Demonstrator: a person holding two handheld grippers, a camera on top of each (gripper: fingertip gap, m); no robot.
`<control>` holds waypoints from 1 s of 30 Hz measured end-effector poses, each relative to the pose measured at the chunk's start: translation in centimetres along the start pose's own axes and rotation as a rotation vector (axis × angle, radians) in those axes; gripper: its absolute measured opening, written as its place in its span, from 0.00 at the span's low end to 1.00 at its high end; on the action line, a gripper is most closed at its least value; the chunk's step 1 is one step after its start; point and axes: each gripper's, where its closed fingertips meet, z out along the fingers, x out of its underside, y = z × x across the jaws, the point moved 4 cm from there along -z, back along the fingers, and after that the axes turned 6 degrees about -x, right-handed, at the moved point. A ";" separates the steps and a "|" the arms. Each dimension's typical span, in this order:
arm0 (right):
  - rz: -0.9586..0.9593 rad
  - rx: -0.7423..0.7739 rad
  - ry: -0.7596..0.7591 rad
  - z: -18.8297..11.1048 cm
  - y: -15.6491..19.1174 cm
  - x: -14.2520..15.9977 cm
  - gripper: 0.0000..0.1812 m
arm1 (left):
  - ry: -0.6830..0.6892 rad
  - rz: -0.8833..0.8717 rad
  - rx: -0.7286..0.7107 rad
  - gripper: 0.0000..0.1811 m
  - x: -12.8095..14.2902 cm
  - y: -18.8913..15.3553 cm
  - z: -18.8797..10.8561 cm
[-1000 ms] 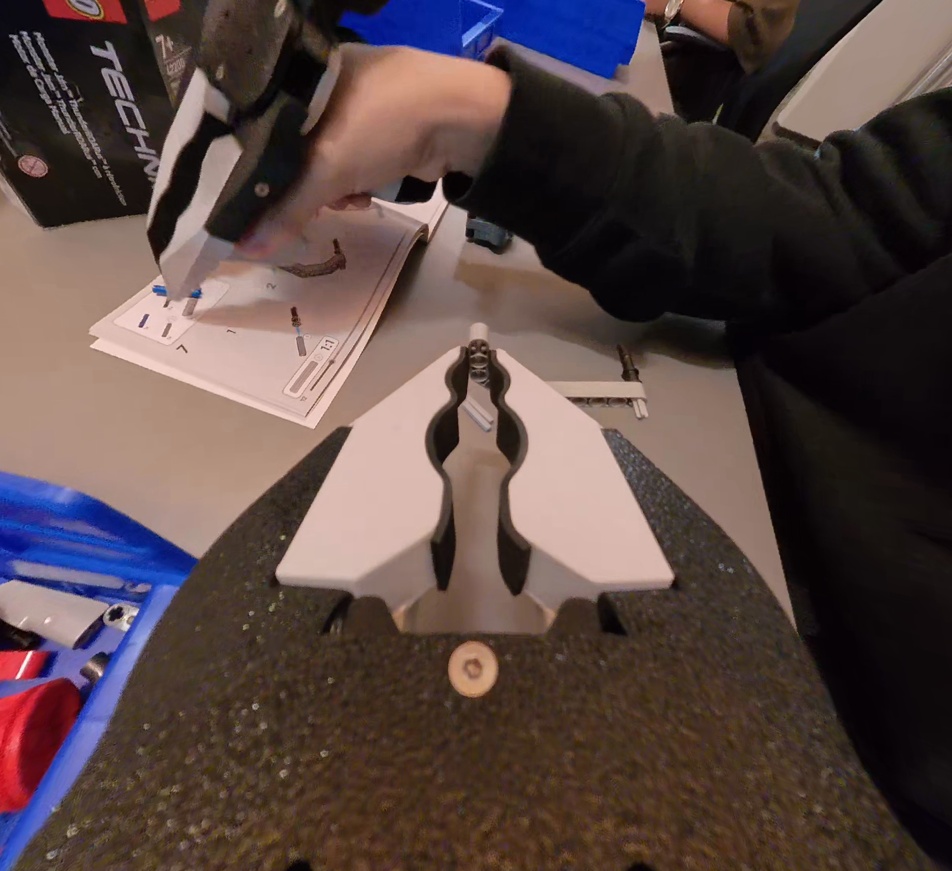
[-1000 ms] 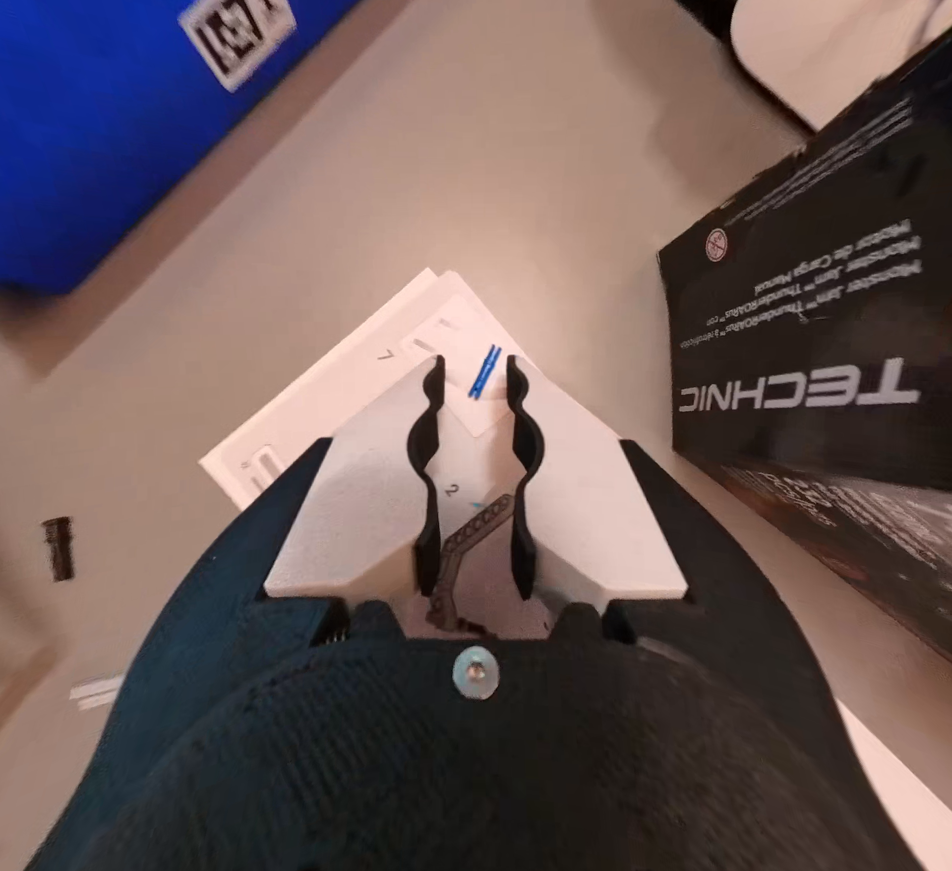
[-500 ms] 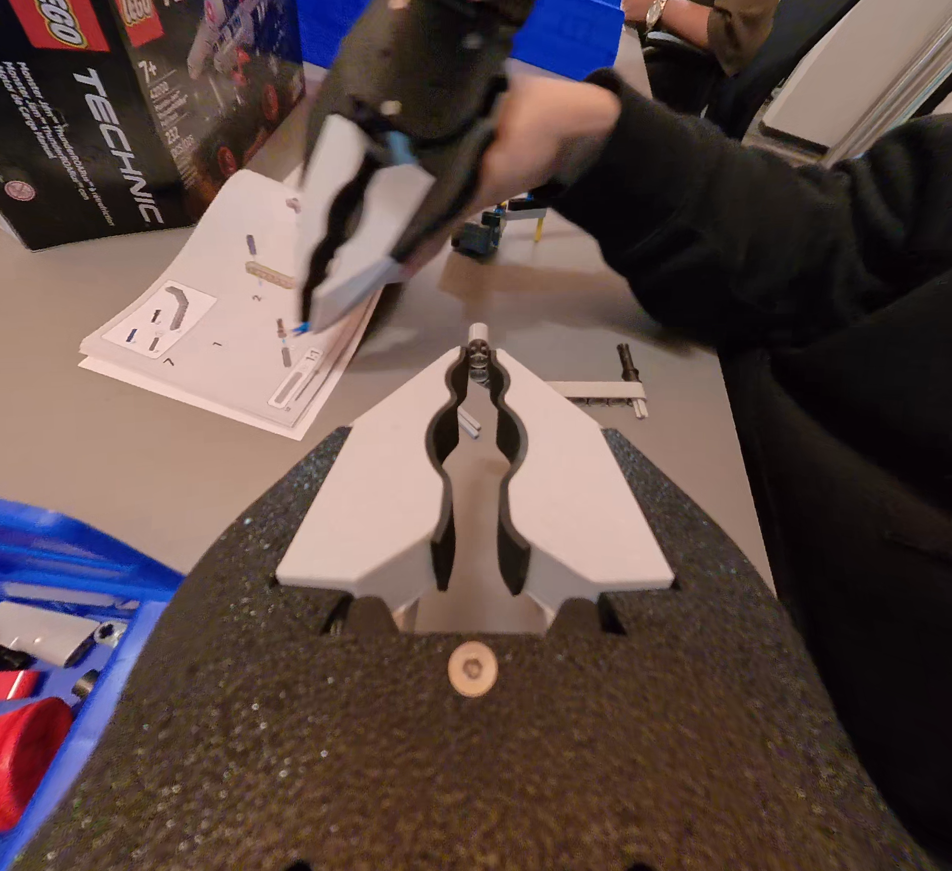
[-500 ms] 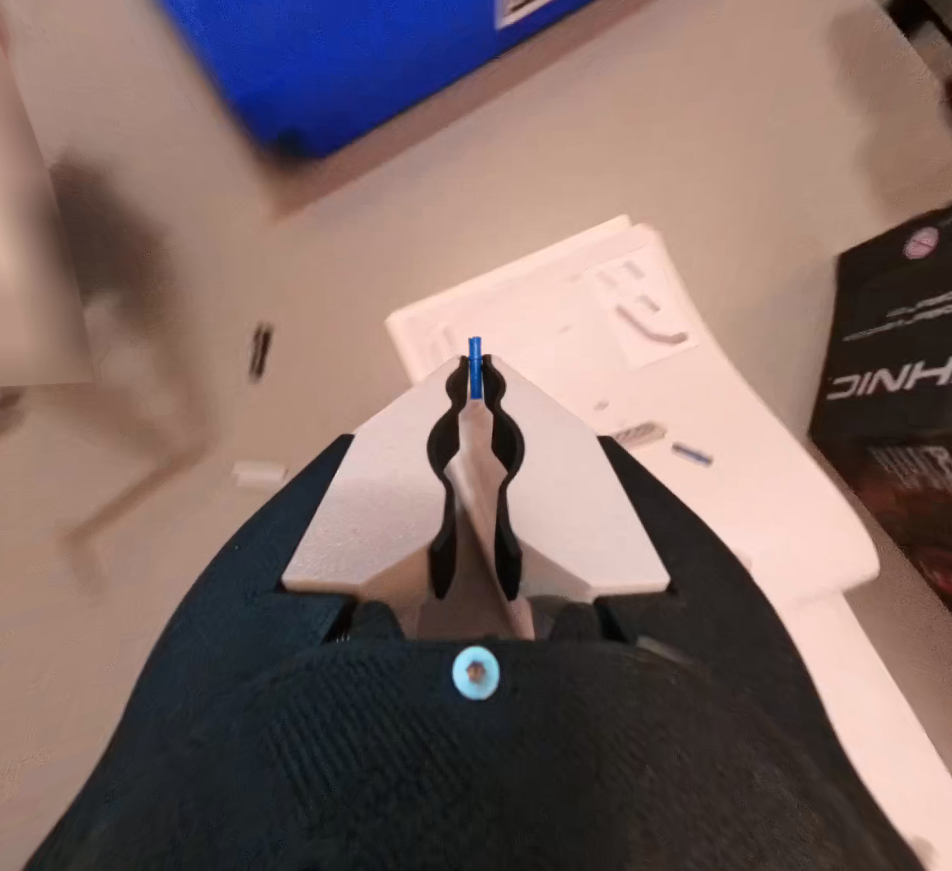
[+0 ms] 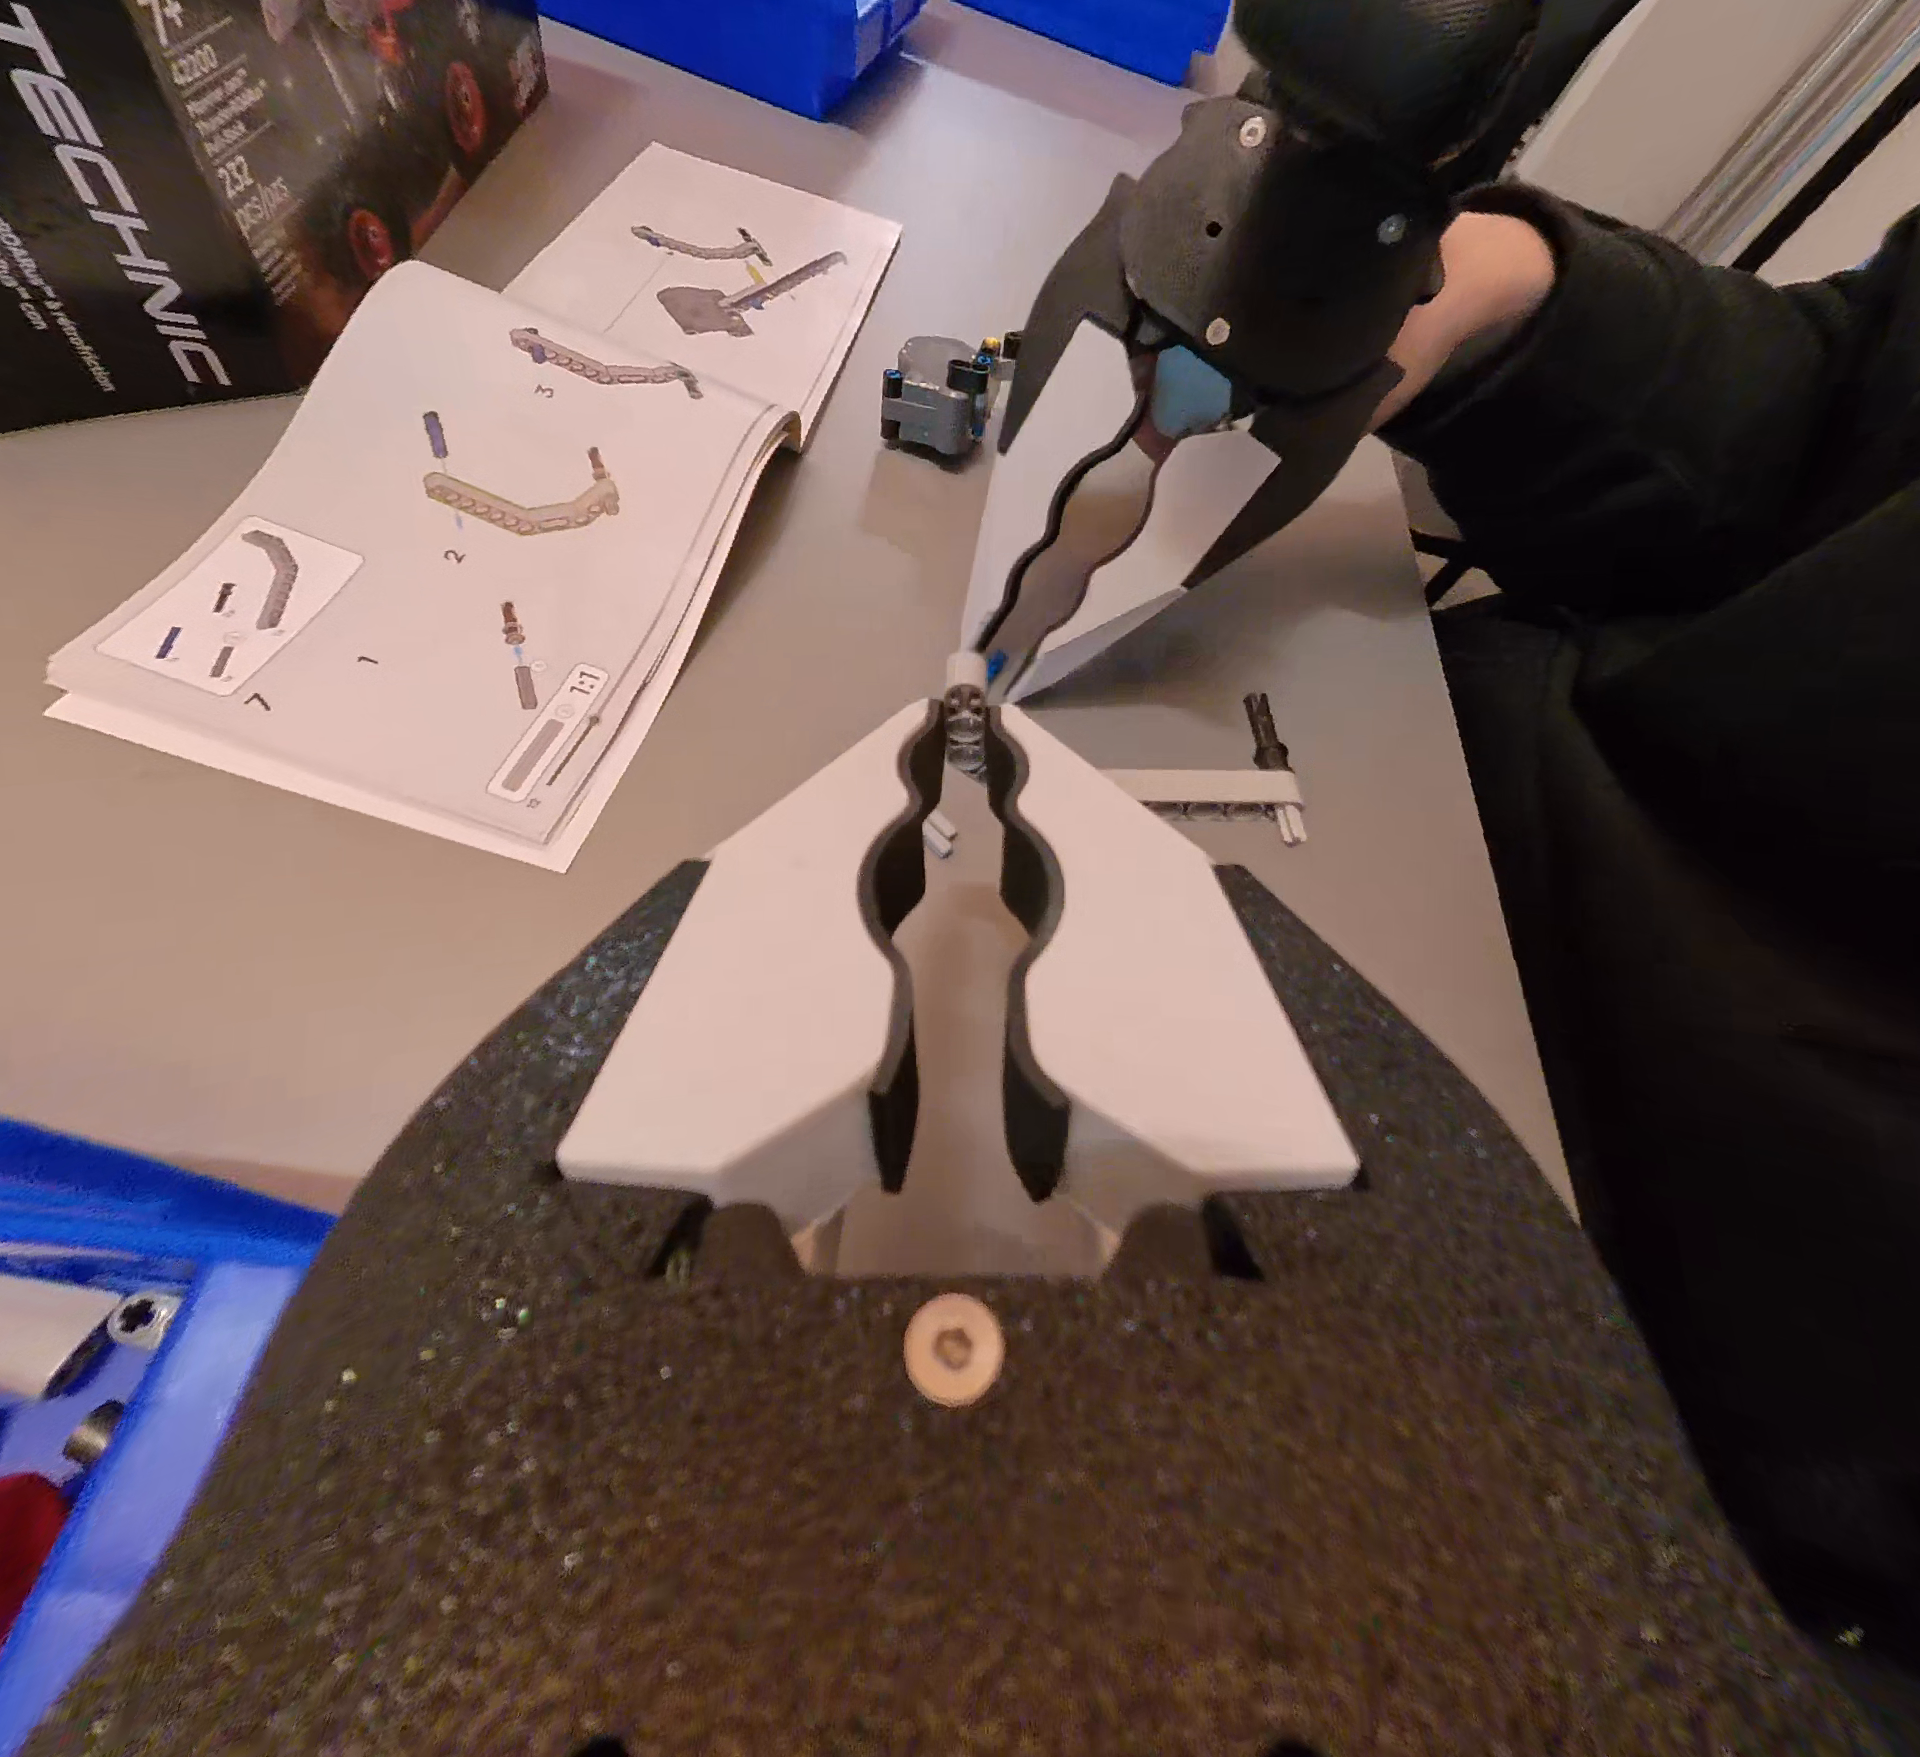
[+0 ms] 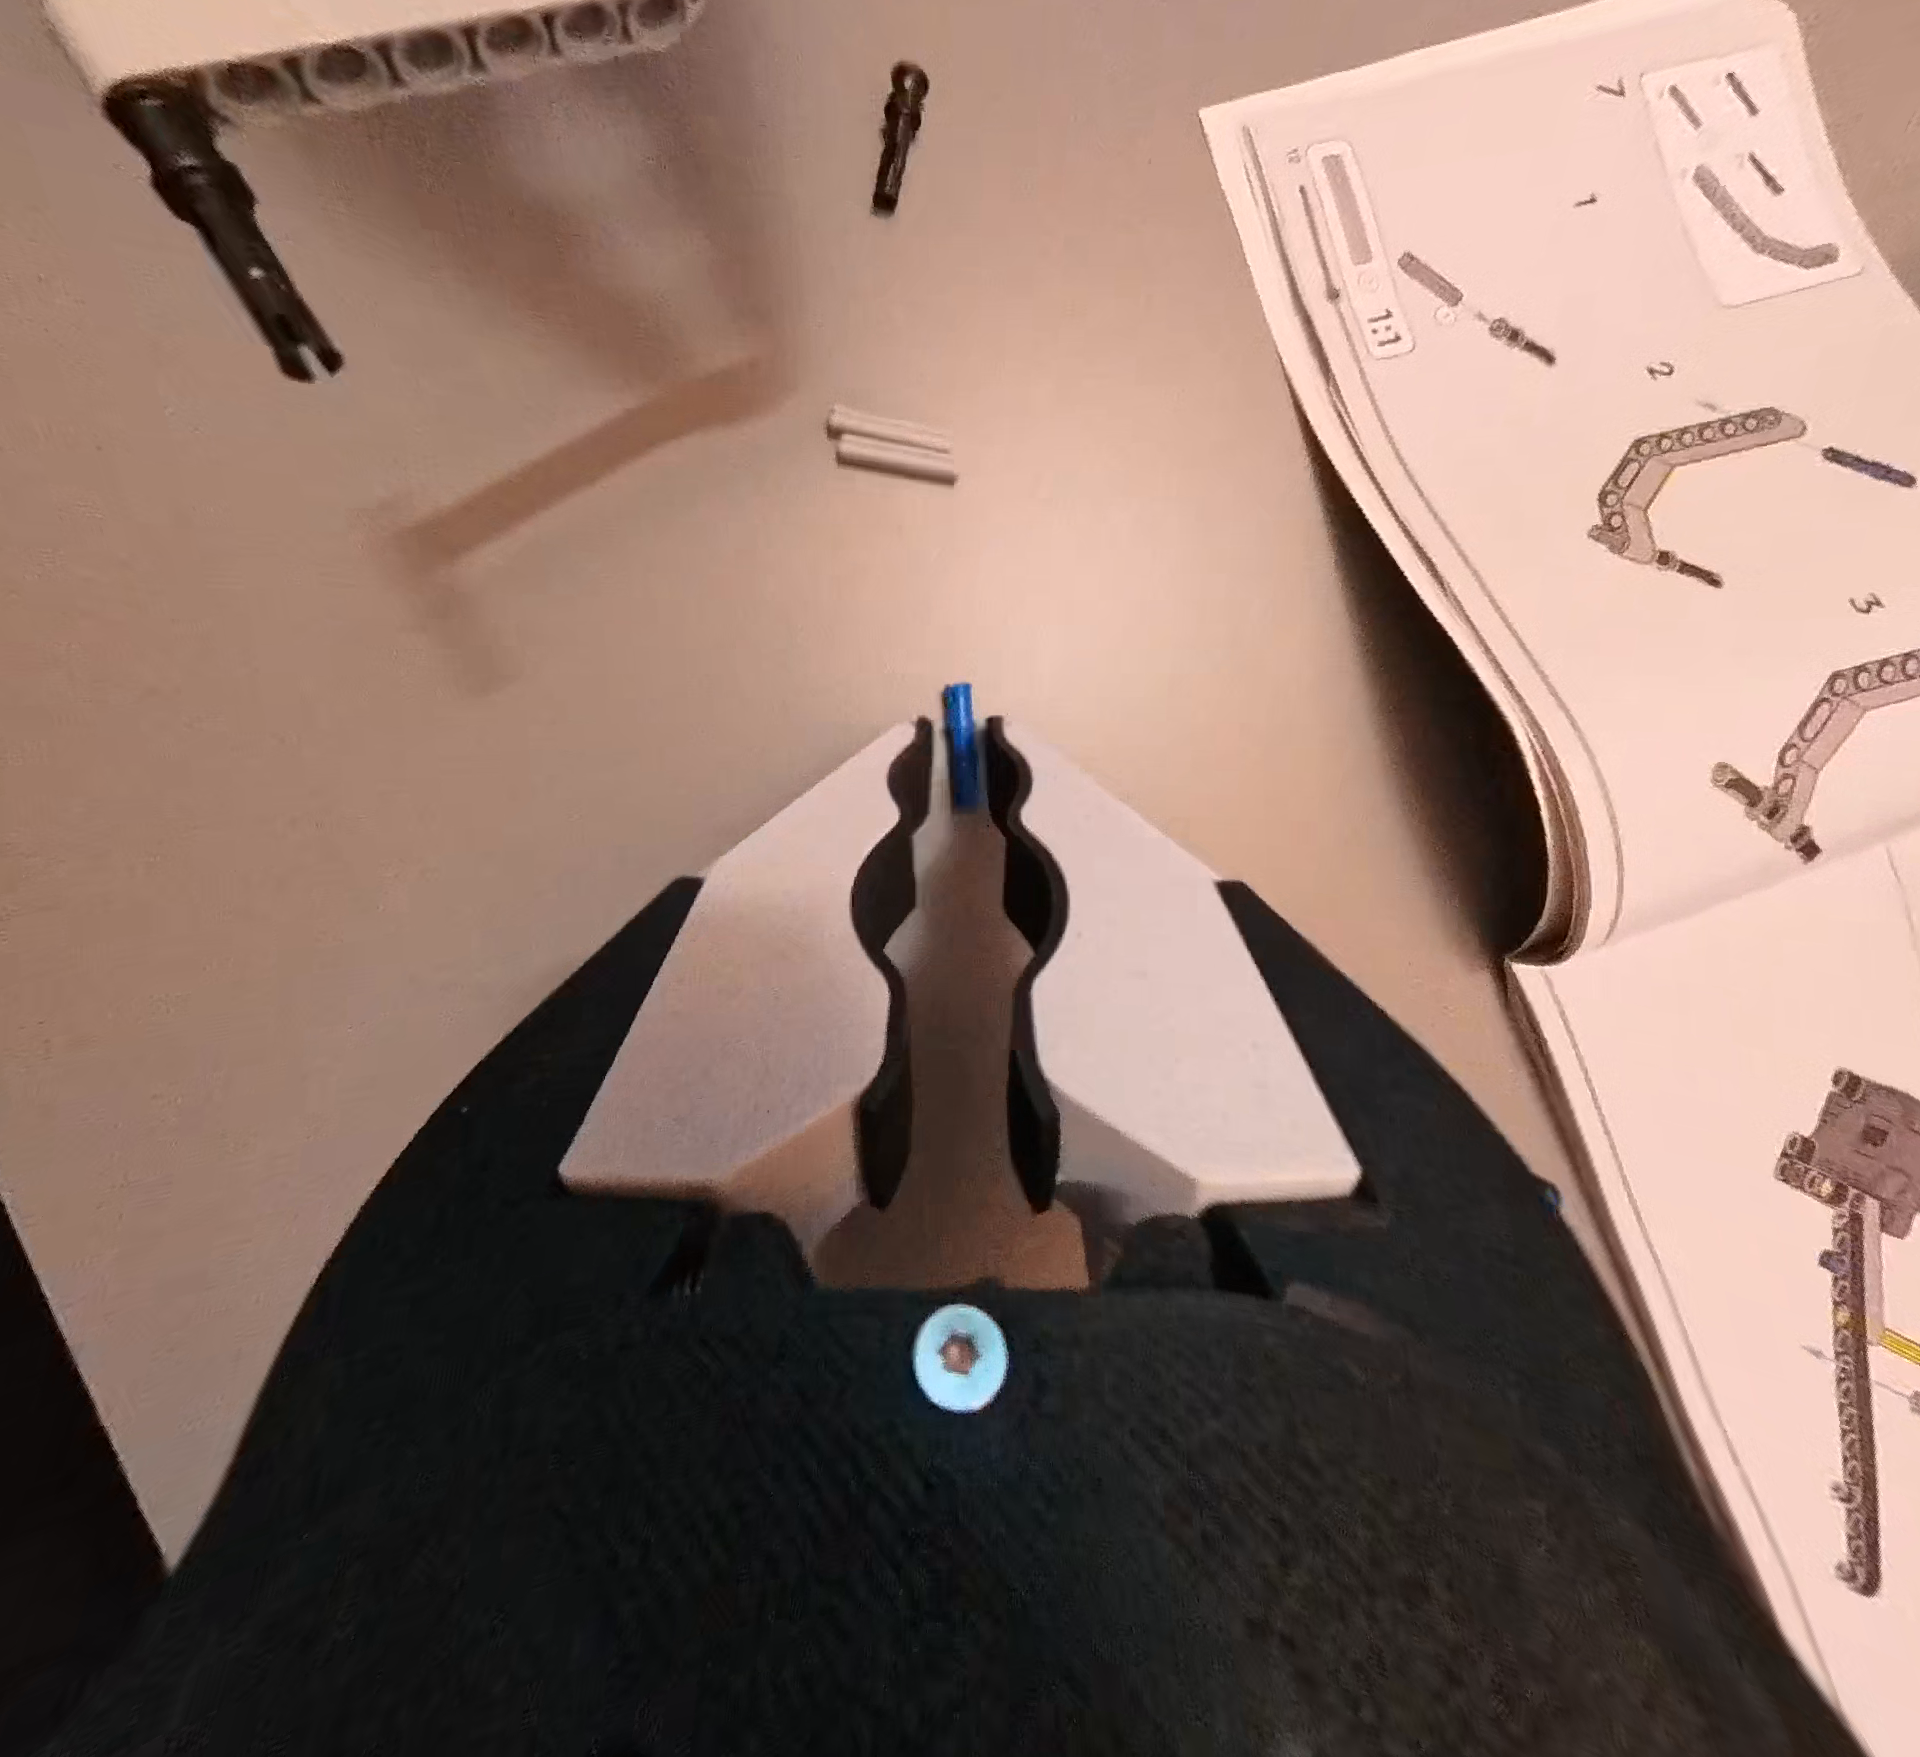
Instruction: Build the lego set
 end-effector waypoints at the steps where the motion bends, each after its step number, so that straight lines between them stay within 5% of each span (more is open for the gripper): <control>1: -0.018 -0.005 0.003 -0.2 0.2 0.1 0.08 | 0.006 0.000 0.002 0.03 0.1 0.0 0.1; 5: -0.211 -0.030 0.016 -1.5 0.7 -0.2 0.15 | 0.012 0.009 0.001 0.03 0.1 0.0 0.3; 9: -0.807 0.049 -0.004 -3.1 0.3 -2.3 0.17 | -0.006 0.012 -0.003 0.03 0.0 0.2 0.1; 12: -1.227 0.028 0.118 -2.9 -0.3 -2.8 0.21 | -0.008 0.006 -0.009 0.03 0.1 0.4 0.0; 15: -1.551 -0.030 0.275 -2.1 -0.8 -2.5 0.18 | -0.015 0.003 -0.018 0.03 0.1 0.5 -0.2; 20: -2.014 -0.105 0.319 -0.9 -1.2 -2.4 0.11 | -0.029 0.010 -0.024 0.03 -0.1 0.6 -0.4; 30: -2.302 -0.172 0.238 -0.7 -1.2 -1.4 0.14 | -0.045 0.021 -0.024 0.03 -0.4 0.4 -0.8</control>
